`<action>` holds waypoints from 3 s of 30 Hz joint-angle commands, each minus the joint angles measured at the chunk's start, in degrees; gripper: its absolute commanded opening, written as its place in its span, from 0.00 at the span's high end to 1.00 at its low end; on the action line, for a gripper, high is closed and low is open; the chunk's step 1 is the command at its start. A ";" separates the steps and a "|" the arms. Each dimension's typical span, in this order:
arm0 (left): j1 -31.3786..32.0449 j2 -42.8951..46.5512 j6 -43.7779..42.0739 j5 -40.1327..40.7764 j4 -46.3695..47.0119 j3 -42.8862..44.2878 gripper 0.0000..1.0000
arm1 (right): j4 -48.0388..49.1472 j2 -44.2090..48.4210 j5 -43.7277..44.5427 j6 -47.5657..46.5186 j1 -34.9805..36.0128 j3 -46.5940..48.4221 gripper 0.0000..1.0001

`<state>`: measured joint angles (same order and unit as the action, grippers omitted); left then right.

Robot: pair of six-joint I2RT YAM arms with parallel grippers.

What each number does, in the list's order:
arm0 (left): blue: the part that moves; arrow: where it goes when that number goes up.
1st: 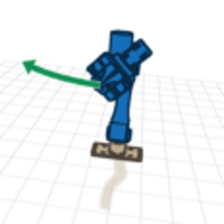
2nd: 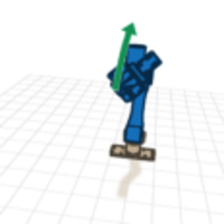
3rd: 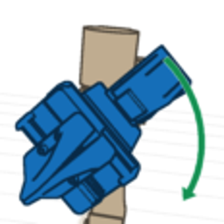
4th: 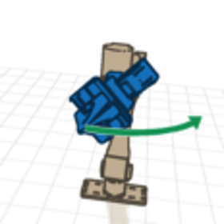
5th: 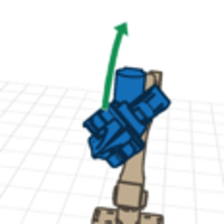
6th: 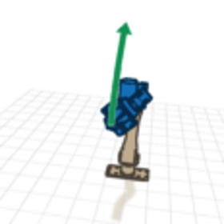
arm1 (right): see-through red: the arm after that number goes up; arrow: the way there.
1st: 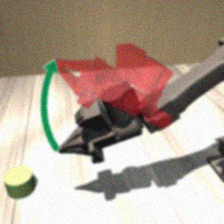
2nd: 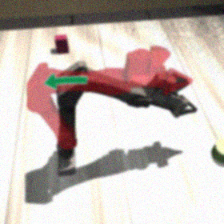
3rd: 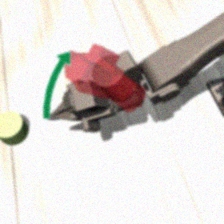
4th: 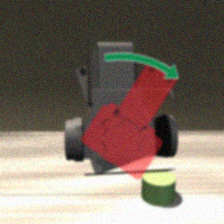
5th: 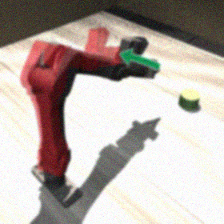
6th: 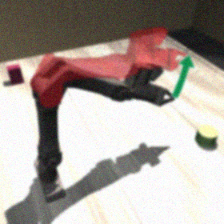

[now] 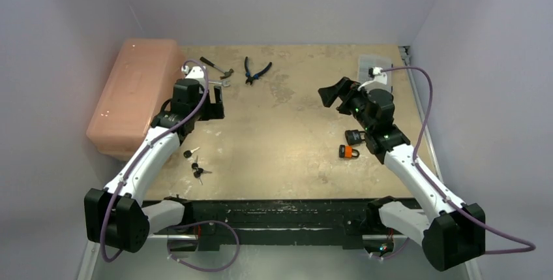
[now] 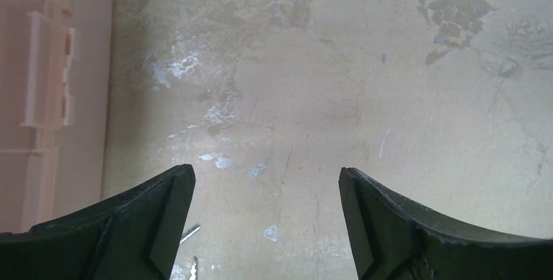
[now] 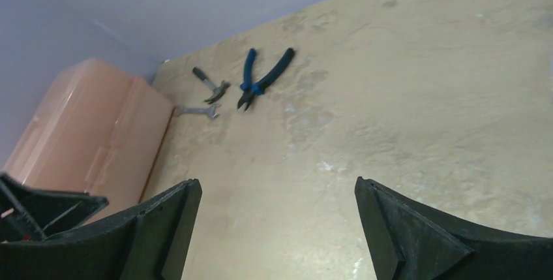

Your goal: Unlock with the key

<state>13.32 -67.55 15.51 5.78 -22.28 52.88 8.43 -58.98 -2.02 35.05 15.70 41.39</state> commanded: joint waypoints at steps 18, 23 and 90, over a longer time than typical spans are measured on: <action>0.13 17.98 0.92 9.19 3.79 -1.48 0.16 | -18.05 -19.22 4.66 -10.27 26.56 22.43 0.01; 0.13 22.18 0.65 11.91 4.10 -2.22 0.16 | -18.63 -25.68 8.48 -10.66 34.81 27.94 0.01; 1.18 38.77 5.59 41.59 6.24 -7.48 0.02 | -34.38 -88.55 16.85 -10.44 59.11 88.25 0.39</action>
<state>14.06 -28.34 21.47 48.40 -17.61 45.04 -26.28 -145.93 13.08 25.43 74.67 127.33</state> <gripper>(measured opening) 0.982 0.630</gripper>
